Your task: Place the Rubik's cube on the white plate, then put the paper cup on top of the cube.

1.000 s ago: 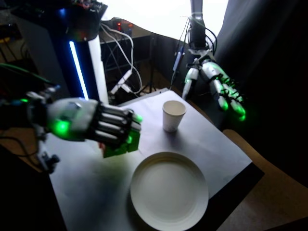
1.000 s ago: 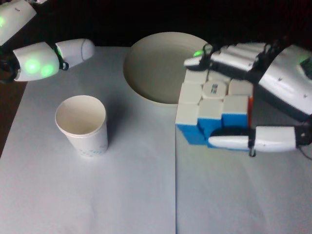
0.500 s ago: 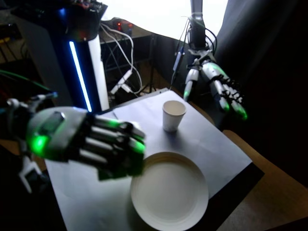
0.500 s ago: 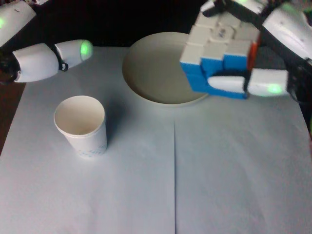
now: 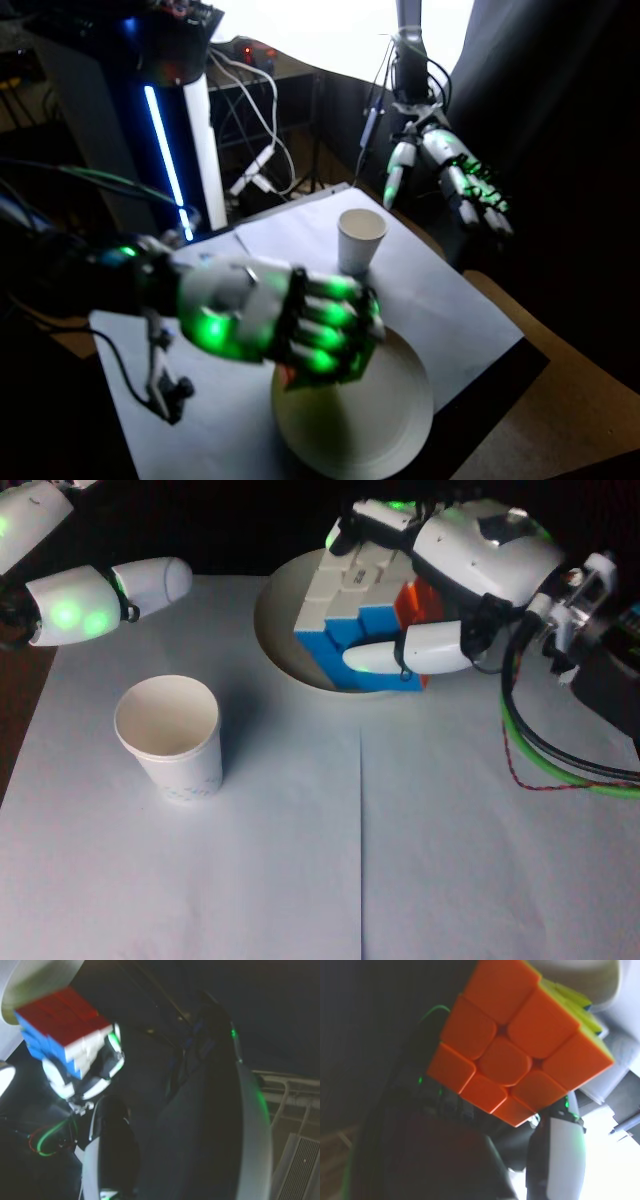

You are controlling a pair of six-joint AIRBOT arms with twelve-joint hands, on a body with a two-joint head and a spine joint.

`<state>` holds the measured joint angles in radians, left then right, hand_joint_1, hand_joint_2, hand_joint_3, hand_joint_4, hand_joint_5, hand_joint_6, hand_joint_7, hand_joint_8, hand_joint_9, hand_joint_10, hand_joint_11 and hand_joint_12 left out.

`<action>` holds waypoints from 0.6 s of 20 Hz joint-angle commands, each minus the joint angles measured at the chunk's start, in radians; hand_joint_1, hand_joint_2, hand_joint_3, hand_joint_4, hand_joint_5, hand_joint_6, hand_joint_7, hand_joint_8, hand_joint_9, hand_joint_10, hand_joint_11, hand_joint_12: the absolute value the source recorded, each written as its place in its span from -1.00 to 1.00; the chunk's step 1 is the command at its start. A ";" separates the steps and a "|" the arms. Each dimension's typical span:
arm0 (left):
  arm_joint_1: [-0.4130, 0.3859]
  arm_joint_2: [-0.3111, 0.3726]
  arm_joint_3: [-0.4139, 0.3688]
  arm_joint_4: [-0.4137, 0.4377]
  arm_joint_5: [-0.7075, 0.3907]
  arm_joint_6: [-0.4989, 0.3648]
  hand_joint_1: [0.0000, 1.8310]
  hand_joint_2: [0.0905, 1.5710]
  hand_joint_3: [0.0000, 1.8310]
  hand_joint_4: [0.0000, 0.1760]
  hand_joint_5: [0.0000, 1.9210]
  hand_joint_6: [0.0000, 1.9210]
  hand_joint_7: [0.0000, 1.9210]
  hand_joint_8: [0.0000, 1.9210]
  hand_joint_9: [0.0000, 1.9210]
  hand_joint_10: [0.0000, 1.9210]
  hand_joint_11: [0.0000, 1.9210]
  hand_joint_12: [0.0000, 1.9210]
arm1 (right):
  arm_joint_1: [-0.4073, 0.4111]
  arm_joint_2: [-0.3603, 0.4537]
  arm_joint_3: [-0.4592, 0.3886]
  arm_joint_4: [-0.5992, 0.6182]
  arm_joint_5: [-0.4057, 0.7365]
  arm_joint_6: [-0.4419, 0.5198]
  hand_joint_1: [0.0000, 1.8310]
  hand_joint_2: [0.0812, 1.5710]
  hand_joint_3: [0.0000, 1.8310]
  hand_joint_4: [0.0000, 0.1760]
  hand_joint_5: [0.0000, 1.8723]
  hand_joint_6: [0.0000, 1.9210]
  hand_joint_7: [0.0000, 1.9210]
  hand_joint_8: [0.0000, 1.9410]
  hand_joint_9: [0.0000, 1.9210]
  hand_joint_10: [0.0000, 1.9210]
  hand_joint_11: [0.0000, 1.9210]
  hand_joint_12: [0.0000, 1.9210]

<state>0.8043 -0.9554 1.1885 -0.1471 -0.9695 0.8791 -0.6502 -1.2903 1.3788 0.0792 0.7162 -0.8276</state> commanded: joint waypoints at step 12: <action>-0.004 -0.002 0.002 -0.011 -0.133 -0.002 -0.71 0.51 -1.00 -0.12 -0.89 -1.00 -1.00 -1.00 -1.00 -1.00 -1.00 -0.58 | 0.022 -0.007 0.020 0.051 0.107 0.008 -0.32 0.46 -1.00 -0.25 -1.00 -1.00 -1.00 -1.00 -0.96 -0.70 -1.00 -0.18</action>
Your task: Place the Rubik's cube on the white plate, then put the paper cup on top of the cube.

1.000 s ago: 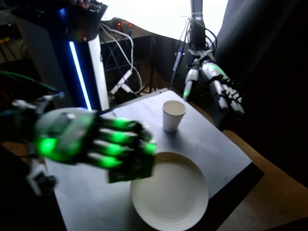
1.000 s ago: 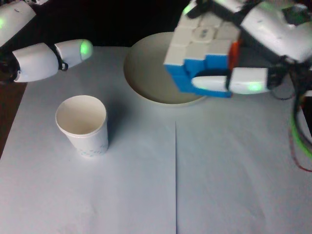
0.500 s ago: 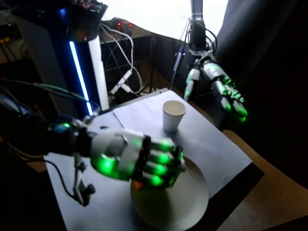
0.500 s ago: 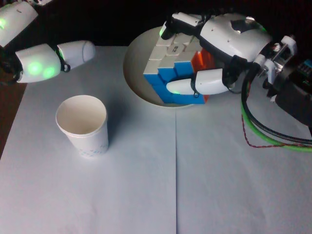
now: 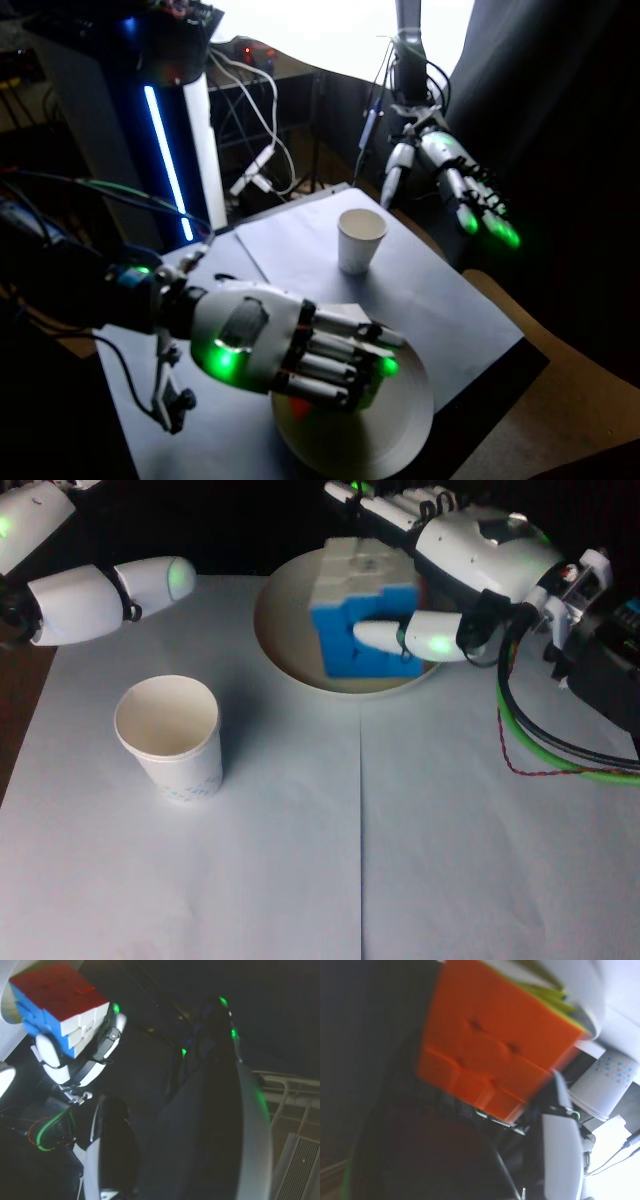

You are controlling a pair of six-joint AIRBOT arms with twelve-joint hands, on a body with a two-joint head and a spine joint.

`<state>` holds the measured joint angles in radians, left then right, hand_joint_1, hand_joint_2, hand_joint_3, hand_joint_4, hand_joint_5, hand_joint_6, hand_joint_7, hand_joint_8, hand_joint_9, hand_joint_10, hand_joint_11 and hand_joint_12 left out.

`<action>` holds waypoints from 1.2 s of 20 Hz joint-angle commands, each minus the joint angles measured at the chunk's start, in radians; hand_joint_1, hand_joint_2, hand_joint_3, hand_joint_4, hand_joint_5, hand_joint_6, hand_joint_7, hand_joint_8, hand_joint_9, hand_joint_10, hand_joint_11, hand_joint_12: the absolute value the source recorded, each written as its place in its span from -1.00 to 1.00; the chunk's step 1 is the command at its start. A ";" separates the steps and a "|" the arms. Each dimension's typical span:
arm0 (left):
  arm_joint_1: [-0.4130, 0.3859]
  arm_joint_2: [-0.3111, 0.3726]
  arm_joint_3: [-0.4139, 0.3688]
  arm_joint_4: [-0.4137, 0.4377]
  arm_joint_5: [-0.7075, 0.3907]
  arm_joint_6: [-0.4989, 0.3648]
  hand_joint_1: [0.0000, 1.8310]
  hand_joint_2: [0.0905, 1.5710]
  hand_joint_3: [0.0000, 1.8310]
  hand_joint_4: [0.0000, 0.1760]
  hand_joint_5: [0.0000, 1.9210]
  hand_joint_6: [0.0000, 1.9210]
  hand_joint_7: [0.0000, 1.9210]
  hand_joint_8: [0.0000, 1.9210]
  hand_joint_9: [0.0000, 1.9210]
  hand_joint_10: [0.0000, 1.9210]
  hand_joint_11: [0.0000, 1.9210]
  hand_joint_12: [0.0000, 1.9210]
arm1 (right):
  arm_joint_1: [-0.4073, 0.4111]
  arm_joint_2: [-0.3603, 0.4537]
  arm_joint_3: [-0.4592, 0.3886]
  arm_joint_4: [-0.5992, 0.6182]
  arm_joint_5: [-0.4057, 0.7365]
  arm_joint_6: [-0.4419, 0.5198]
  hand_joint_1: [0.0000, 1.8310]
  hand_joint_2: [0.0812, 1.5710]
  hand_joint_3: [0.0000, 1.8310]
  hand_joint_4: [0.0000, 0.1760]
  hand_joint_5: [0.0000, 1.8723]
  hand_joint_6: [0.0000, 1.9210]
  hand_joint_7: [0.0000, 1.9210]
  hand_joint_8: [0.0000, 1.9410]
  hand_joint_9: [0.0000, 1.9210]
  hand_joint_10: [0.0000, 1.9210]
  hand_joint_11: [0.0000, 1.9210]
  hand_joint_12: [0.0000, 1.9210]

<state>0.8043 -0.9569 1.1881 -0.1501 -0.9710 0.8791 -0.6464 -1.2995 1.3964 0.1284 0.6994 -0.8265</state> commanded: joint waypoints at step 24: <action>0.057 0.063 -0.081 0.034 -0.187 -0.001 -0.57 0.31 -1.00 0.32 -1.00 -1.00 -1.00 -1.00 -1.00 -1.00 -1.00 -0.52 | -0.157 0.399 -0.360 0.031 0.300 -0.199 -0.65 0.43 -0.99 -0.05 -1.00 -1.00 -1.00 -1.00 -1.00 -1.00 -1.00 -1.00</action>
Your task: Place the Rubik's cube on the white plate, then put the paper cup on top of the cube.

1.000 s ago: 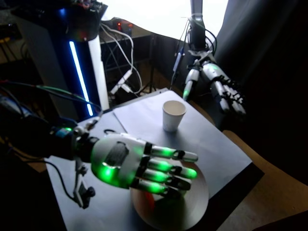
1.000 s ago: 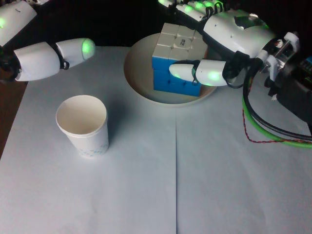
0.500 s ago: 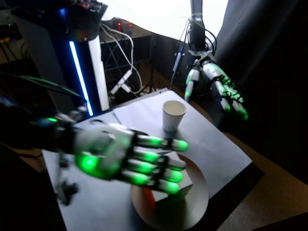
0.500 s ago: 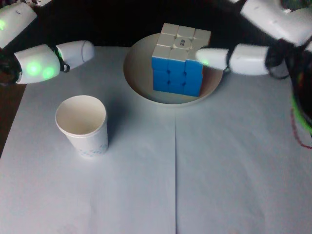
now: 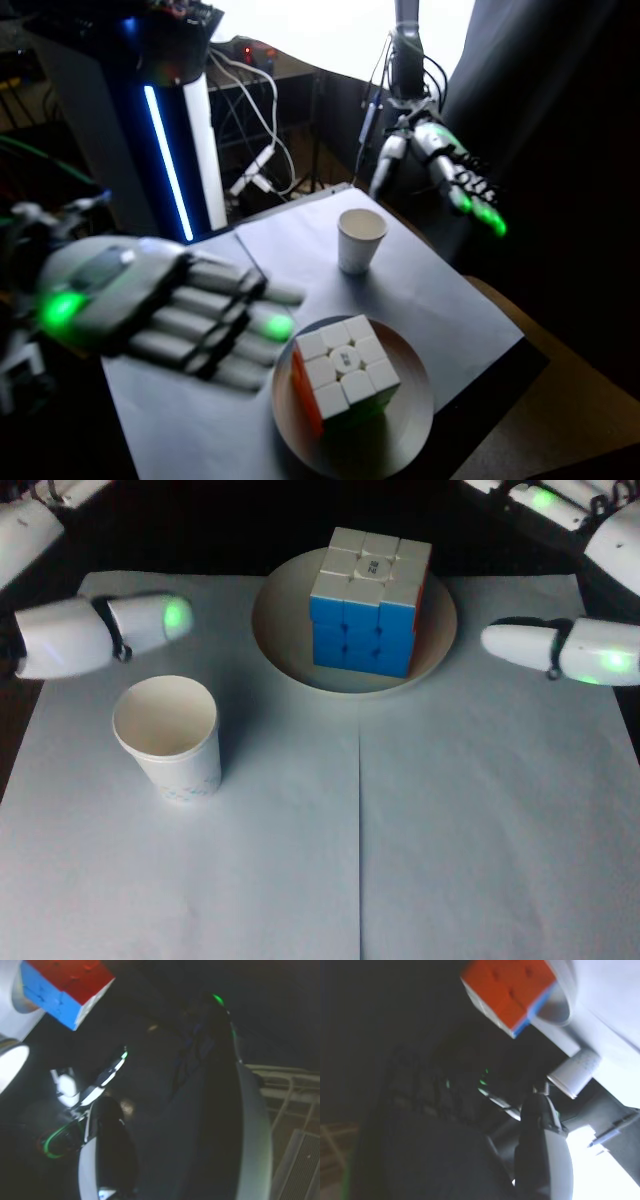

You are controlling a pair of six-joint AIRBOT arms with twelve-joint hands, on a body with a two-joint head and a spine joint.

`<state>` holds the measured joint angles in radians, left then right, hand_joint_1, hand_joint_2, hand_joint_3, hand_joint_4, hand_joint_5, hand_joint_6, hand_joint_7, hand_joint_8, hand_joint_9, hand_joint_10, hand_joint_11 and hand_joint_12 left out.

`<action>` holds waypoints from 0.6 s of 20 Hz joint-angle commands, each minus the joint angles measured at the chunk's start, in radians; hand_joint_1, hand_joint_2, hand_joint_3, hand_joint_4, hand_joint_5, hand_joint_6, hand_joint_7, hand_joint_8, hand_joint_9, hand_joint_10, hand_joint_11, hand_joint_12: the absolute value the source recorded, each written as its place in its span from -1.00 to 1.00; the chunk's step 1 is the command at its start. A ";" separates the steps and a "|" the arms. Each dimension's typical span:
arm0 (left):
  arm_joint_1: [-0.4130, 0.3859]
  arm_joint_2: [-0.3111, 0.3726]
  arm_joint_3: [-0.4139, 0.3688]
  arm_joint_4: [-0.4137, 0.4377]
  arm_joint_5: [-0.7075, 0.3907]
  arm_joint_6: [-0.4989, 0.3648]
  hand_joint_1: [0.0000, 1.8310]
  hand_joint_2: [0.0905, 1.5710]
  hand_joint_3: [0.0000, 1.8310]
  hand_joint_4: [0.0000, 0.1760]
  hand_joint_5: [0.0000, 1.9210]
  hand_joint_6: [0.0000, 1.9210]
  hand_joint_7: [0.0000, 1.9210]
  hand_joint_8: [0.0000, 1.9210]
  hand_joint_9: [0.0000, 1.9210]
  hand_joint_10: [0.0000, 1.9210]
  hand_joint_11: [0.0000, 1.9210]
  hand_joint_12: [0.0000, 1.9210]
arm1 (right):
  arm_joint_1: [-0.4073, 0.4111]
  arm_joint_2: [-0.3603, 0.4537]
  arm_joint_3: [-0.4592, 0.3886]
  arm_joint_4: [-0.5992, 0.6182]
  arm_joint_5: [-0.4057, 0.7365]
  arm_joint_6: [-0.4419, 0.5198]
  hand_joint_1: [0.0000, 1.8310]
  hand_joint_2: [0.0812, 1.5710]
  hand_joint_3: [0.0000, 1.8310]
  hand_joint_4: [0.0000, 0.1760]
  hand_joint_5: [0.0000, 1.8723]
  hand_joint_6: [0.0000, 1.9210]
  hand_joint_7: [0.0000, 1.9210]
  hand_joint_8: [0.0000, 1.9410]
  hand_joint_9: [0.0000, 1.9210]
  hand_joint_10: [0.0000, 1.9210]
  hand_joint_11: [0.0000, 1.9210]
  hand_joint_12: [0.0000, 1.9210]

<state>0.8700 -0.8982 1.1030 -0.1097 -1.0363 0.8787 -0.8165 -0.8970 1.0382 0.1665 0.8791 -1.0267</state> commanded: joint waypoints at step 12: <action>0.151 0.040 -0.084 0.029 -0.075 -0.030 -0.59 0.19 -1.00 0.47 -1.00 -1.00 -1.00 -1.00 -1.00 -1.00 -1.00 -1.00 | -0.025 0.022 -0.016 0.033 0.126 -0.008 -0.62 0.40 -1.00 0.26 -1.00 -1.00 -1.00 -1.00 -1.00 -1.00 -1.00 -1.00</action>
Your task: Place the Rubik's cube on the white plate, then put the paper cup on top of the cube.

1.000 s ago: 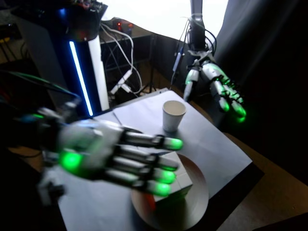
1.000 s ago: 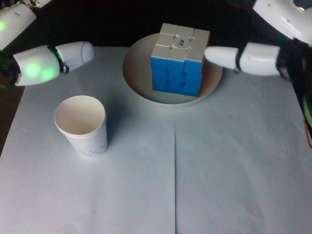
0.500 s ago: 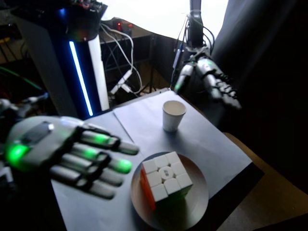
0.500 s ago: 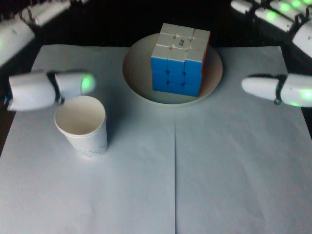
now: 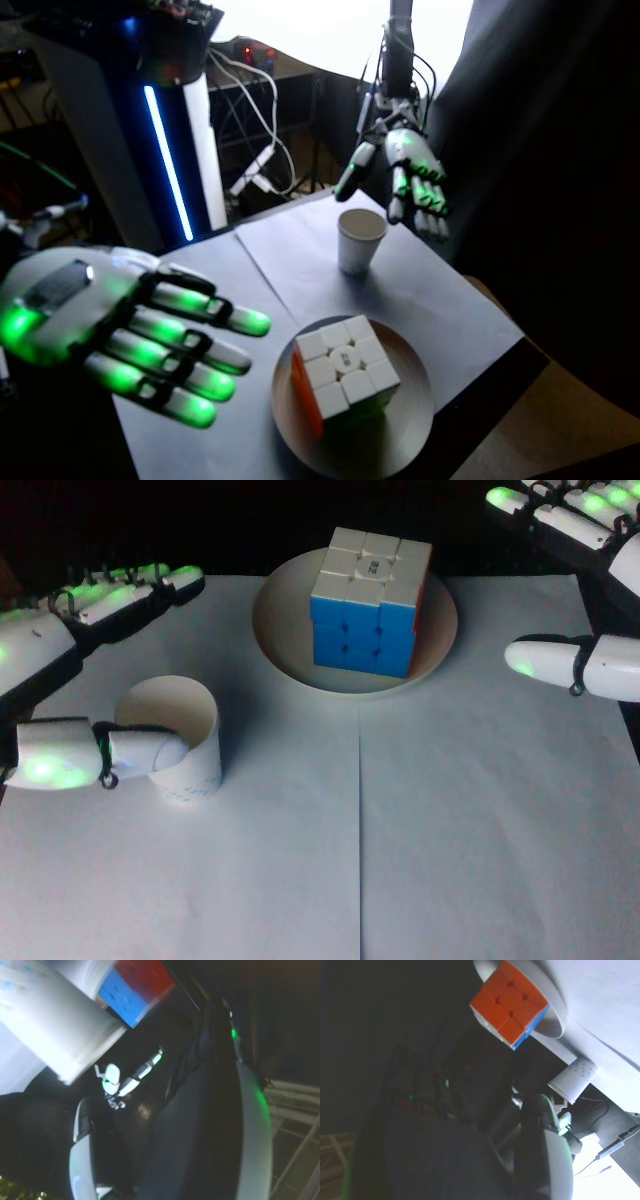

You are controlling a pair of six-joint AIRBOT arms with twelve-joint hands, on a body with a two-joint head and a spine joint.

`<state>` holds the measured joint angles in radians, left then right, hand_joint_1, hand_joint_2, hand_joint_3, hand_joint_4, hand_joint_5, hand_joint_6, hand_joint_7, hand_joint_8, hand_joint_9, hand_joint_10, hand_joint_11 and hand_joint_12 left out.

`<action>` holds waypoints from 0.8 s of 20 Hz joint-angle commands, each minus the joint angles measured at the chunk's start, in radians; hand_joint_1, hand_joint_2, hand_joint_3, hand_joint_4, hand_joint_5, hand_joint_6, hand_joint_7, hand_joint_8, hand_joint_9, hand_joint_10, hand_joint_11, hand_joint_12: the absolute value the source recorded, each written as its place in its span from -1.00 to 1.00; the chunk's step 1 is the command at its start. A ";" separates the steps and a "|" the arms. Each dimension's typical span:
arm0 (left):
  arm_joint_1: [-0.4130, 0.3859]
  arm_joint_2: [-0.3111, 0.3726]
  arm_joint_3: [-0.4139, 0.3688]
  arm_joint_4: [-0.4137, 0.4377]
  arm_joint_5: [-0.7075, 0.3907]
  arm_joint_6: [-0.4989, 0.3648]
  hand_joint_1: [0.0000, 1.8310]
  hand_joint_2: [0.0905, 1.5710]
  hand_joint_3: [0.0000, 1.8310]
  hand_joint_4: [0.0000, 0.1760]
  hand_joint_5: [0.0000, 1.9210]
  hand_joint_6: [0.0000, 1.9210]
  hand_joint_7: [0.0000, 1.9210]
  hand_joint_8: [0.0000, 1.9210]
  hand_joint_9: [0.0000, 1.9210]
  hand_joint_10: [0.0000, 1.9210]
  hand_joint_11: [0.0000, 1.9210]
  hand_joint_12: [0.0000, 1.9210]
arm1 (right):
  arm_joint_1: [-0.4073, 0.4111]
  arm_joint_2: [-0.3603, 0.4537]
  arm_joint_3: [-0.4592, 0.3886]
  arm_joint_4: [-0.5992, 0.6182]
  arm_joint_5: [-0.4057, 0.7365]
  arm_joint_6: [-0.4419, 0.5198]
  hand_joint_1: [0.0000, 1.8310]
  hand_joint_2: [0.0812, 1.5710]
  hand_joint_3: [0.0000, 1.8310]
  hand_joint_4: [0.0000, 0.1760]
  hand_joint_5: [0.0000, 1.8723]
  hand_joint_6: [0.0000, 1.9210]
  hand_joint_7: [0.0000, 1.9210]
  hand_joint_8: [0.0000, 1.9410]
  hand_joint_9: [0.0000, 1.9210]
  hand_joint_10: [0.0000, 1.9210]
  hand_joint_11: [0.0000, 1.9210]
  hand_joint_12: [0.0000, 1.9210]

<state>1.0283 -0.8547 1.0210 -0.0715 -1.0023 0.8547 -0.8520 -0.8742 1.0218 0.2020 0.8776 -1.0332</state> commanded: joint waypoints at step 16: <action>0.010 -0.119 0.076 -0.037 -0.034 -0.067 0.29 0.39 -1.00 0.21 -0.81 0.37 -0.78 0.18 -0.82 0.53 -0.91 0.93 | 0.010 -0.010 0.001 0.000 0.128 -0.001 -0.59 0.43 -1.00 0.11 -1.00 -1.00 -1.00 -1.00 -1.00 -1.00 -1.00 -1.00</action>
<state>1.0458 -0.9695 1.0950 -0.1028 -0.9512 0.7841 -0.8520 -0.8833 1.0218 0.2016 0.8776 -1.0340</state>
